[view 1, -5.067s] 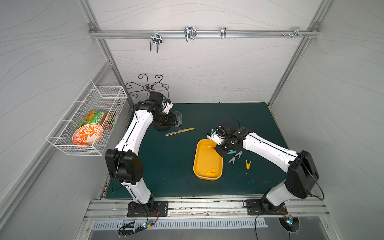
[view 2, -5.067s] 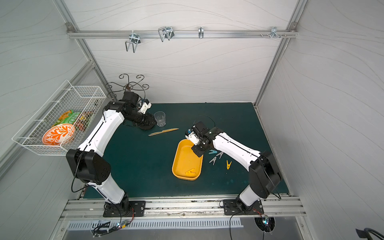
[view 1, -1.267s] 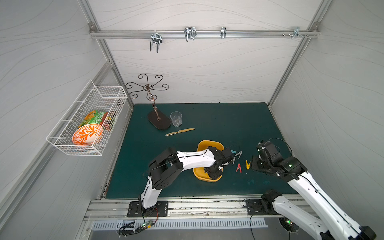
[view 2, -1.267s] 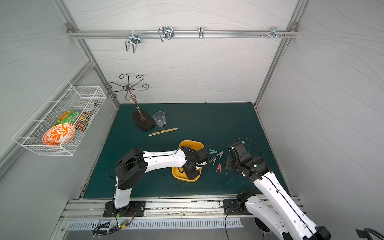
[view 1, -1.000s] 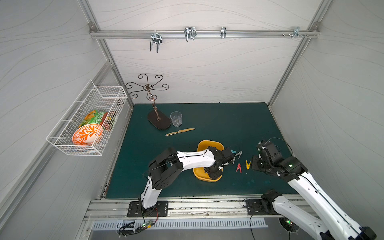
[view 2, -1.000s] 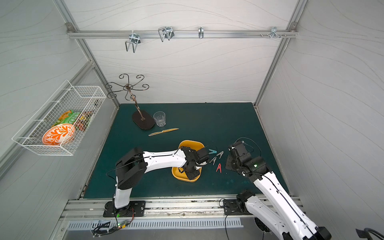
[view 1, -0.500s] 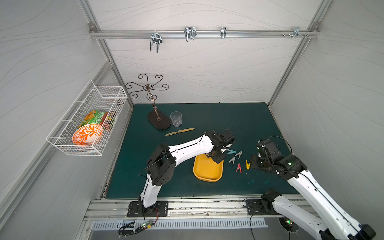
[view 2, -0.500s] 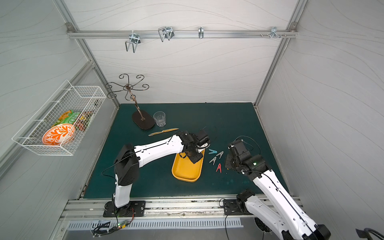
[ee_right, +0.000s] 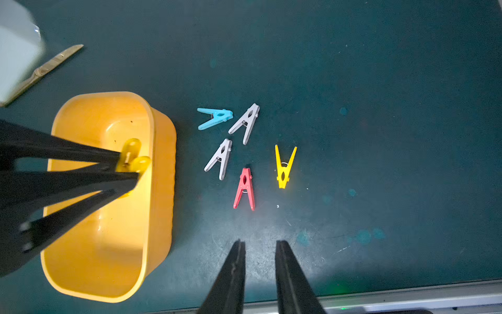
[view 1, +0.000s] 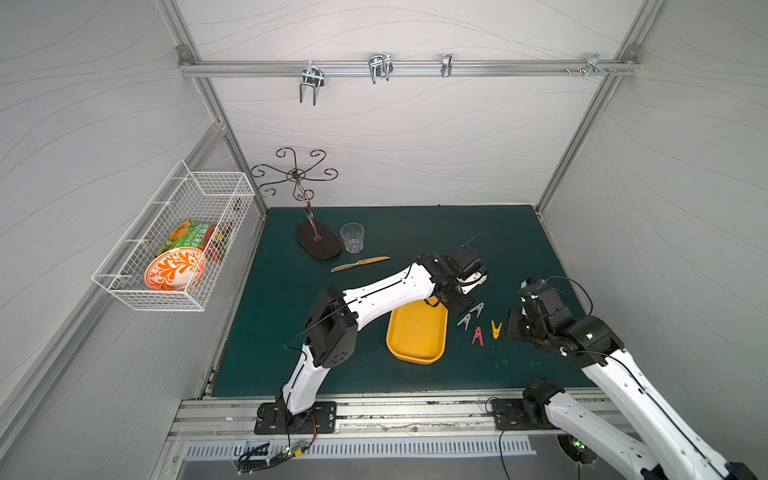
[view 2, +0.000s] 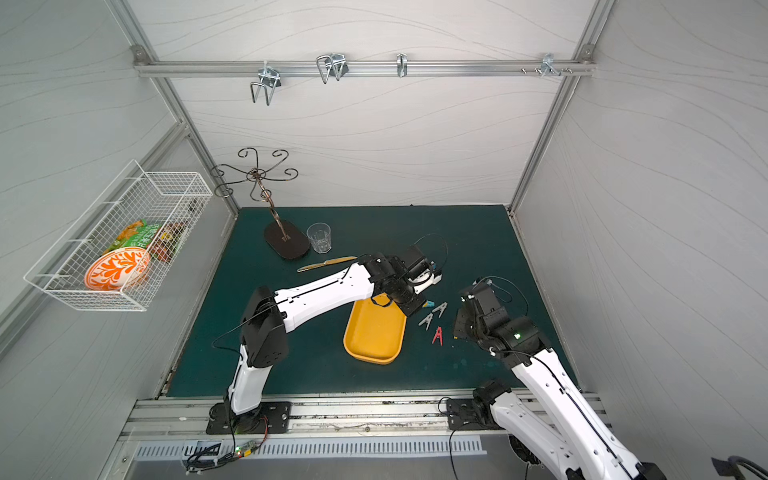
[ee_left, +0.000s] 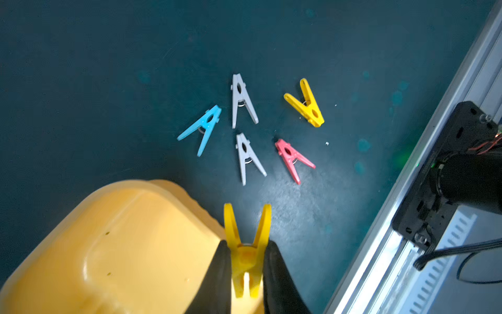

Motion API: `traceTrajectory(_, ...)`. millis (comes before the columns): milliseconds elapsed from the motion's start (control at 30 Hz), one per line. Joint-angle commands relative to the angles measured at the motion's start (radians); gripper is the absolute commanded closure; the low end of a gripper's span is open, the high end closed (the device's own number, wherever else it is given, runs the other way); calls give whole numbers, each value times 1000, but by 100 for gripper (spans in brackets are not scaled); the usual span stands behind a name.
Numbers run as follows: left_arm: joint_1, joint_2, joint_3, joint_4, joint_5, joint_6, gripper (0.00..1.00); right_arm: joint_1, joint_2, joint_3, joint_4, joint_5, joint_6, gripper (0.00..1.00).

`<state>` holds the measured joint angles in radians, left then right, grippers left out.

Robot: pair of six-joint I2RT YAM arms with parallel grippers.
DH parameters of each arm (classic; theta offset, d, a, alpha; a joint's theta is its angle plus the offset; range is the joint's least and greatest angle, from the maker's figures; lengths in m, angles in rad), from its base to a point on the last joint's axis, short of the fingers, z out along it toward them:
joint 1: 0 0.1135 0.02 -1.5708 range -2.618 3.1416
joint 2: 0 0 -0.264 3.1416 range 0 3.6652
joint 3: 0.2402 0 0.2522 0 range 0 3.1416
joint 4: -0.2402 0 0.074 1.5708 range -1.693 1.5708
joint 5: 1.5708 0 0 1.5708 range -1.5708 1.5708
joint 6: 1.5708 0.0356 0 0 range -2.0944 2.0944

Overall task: Take the clothespins out of the storage box
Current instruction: Place the clothespin at the center of the board.

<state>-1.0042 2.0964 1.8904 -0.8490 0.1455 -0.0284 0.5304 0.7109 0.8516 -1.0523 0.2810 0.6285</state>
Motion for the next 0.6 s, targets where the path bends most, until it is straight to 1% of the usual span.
traceTrajectory(0,-8,36,33,93,52,-28,100,-4,-50,23,-52,52,14,76)
traceTrajectory(133,-7,65,33,103,43,-36,100,-4,-85,24,-59,67,25,76)
traceTrajectory(433,-7,117,45,99,20,-29,100,-4,-106,23,-61,67,33,75)
traceTrajectory(567,-7,160,79,79,7,-31,100,-4,-113,18,-54,69,39,75)
